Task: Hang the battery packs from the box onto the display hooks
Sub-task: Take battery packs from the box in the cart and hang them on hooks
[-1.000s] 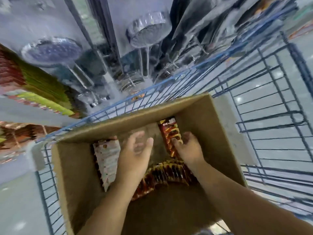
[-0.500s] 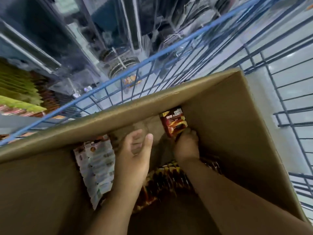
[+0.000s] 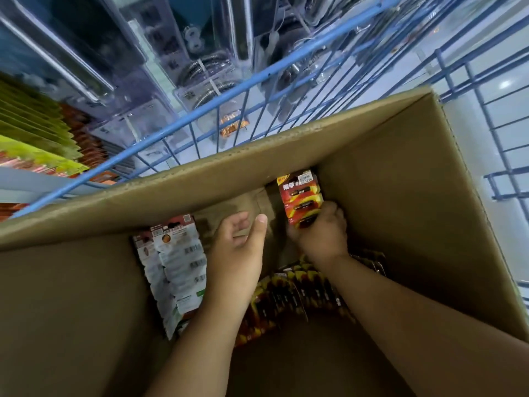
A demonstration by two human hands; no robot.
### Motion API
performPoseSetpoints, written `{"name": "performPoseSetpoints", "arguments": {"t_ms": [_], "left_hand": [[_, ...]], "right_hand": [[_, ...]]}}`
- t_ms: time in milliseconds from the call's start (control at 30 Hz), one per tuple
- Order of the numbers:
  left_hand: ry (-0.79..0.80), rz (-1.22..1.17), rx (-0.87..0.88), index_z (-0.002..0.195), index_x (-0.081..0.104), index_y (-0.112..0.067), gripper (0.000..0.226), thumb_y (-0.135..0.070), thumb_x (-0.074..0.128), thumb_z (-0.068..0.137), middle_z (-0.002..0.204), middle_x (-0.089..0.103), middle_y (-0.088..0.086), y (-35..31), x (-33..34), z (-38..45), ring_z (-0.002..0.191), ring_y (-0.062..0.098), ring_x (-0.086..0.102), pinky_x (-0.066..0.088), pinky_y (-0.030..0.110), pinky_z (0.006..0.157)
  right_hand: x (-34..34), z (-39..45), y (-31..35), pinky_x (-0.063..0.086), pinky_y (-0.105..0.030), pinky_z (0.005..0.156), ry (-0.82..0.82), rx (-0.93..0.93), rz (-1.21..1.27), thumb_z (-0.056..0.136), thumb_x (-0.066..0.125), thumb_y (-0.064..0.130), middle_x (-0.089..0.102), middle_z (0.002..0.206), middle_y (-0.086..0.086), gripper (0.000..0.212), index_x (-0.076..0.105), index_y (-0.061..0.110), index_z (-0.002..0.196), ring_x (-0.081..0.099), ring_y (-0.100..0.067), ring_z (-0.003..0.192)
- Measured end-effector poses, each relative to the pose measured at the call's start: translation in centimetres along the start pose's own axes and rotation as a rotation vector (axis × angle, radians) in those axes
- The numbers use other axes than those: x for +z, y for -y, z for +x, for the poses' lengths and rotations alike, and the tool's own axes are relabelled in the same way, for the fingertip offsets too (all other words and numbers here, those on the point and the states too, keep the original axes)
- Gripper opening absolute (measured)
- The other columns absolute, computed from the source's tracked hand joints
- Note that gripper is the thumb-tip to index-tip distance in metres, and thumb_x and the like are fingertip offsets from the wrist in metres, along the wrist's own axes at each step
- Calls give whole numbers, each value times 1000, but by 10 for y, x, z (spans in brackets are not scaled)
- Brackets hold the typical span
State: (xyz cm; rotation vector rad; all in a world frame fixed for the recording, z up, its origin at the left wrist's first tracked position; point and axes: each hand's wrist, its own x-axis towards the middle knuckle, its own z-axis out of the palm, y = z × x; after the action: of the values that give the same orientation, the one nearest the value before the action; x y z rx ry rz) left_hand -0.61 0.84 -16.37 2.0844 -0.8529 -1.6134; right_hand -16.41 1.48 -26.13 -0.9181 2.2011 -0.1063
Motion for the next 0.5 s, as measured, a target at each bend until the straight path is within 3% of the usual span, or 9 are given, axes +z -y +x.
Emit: {"name": "performPoseSetpoints", "arguments": {"t_ms": [133, 200, 267, 333, 400, 500], "left_hand": [[66, -35, -84, 132, 58, -35, 42, -54, 65, 95, 120, 65, -19, -6, -5, -3, 112, 7, 65, 53, 39, 103], [127, -74, -131, 130, 59, -35, 43, -54, 68, 93, 118, 67, -18, -11, -6, -7, 114, 12, 67, 54, 41, 105], [194, -95, -161, 128, 63, -34, 42, -54, 70, 92, 117, 71, -14, -17, -6, -13, 112, 13, 69, 55, 41, 103], [220, -120, -158, 120, 67, -39, 28, -48, 70, 94, 113, 75, -12, -21, -7, -20, 107, 11, 71, 57, 39, 100], [186, -138, -118, 114, 70, -40, 16, -41, 69, 98, 107, 78, -15, -22, -9, -26, 101, 5, 73, 57, 33, 94], [138, -165, -54, 114, 67, -40, 15, -34, 66, 100, 100, 77, -22, -22, -16, -34, 88, -4, 74, 56, 16, 69]], "right_hand": [[-32, -29, 8, 42, -31, 97, 116, -20, 165, 77, 90, 35, 40, 138, -5, 89, 40, 16, 148, 45, -25, 132], [-47, -50, 17, 40, -24, 93, 188, -75, 215, 78, 89, 36, 37, 128, 4, 85, 41, 24, 147, 46, -15, 122], [-56, -70, 25, 37, -9, 82, 231, -171, 253, 78, 89, 36, 37, 124, 9, 77, 43, 30, 139, 41, -1, 111], [-62, -86, 34, 36, -1, 76, 279, -248, 287, 78, 89, 35, 41, 126, 12, 73, 41, 38, 133, 43, 8, 108], [-68, -96, 38, 40, -2, 87, 381, -299, 339, 78, 89, 36, 45, 131, 16, 73, 41, 46, 133, 46, 10, 117], [-83, -99, 35, 49, -21, 101, 561, -254, 460, 84, 85, 37, 51, 135, 20, 66, 43, 57, 131, 53, 5, 123]]}}
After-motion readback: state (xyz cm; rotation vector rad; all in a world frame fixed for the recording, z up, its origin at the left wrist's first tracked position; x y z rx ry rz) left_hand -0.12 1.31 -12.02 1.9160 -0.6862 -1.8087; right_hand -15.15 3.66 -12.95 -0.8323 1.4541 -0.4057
